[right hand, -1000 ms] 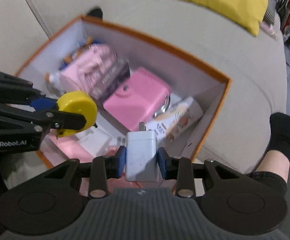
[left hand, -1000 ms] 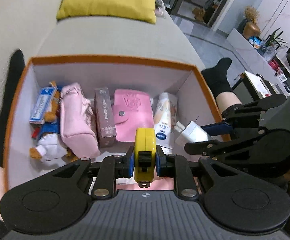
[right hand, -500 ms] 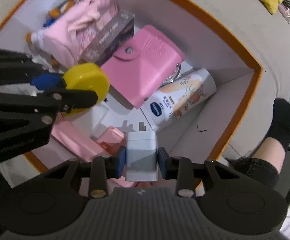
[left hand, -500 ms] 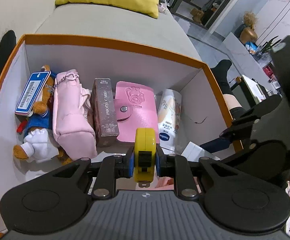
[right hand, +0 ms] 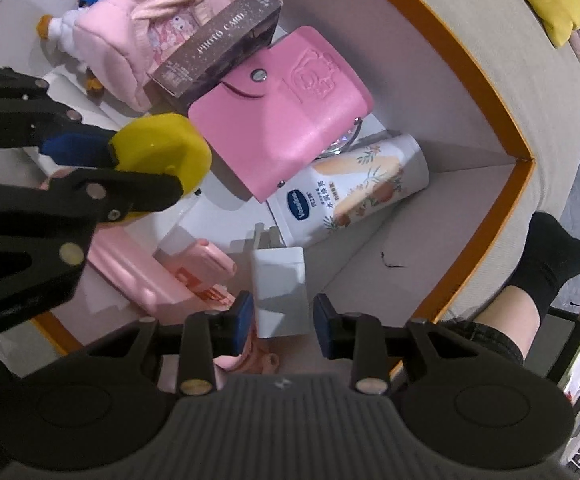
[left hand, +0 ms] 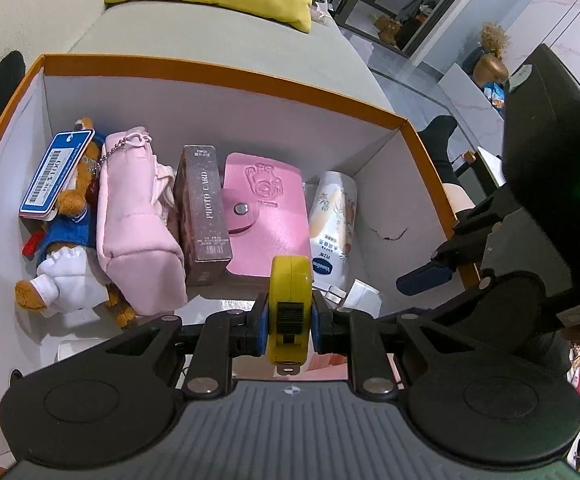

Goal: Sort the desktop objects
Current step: 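Lower the white charger into the box and open the right tool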

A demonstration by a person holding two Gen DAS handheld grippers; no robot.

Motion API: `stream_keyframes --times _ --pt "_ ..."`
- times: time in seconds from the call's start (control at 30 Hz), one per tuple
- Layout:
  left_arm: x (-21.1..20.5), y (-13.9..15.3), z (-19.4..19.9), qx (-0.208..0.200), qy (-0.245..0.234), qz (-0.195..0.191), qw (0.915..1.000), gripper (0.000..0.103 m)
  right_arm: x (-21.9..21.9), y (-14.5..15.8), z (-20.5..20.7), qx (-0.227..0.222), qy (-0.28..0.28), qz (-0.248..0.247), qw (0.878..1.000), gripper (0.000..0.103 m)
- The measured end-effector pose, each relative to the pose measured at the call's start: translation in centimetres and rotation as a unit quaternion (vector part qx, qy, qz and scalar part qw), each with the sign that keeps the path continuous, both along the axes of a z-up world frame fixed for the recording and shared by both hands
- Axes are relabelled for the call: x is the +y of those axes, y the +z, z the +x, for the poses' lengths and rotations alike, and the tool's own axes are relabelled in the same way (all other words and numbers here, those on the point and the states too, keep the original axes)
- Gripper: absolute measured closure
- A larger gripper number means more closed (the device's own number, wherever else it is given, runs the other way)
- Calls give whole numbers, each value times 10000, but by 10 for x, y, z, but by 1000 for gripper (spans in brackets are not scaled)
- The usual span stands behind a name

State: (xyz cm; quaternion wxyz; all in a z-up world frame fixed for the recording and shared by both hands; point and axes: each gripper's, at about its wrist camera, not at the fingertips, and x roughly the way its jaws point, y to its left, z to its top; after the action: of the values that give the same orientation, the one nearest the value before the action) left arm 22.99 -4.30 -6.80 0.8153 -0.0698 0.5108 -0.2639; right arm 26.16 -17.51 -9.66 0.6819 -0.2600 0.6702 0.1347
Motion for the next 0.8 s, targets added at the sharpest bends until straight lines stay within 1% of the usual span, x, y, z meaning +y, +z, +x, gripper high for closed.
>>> stream_keyframes --times 0.07,0.13,0.17,0.2,0.23,0.27,0.3,0.37,0.47,0.53,0.57,0.6,0.67,0.73,0.8 --pt "0 0 1 -17 4 -24 10000 81 -3 6 -1 -51 -7 127 9999 69" --pt "0 0 1 -13 18 -46 10000 81 -7 15 -3 -285 78 186 9994 71" --pt "0 -1 2 -9 30 -49 10000 81 -8 17 -4 -448 154 145 9988 76" --pt "0 -1 2 -9 25 -38 10000 81 -9 19 -5 -545 261 114 9981 80" --pt "-1 -1 3 -8 34 -30 10000 81 -8 18 -5 -536 364 85 9979 82" --pt "-1 -1 2 -14 37 -27 10000 81 -8 16 -6 -477 455 37 9978 88" --pt "-1 -1 2 -13 32 -30 10000 81 -6 14 -7 -398 560 -7 9976 89" --pt "-1 -1 2 -15 30 -28 10000 81 -2 9 -10 -359 872 -183 9954 89" --pt "-1 -1 2 -19 46 -28 10000 81 5 -1 -20 -441 1246 -510 9899 90" --pt "-1 -1 2 -20 51 -32 10000 81 5 -8 -15 -324 1399 -617 9877 95" --pt "-1 -1 2 -22 48 -37 10000 81 6 -11 -17 -216 1454 -679 9868 101" --pt "0 -1 1 -24 47 -42 10000 81 5 -14 -17 -115 1480 -709 9864 103" --pt "0 -1 1 -27 47 -54 10000 81 4 -13 -19 -27 1507 -665 9863 103" --pt "0 -1 2 -33 39 -60 10000 81 1 -9 -17 218 1361 -448 9894 103" --pt "-1 -1 2 -35 36 -63 10000 81 0 -5 -15 264 1330 -373 9901 103"
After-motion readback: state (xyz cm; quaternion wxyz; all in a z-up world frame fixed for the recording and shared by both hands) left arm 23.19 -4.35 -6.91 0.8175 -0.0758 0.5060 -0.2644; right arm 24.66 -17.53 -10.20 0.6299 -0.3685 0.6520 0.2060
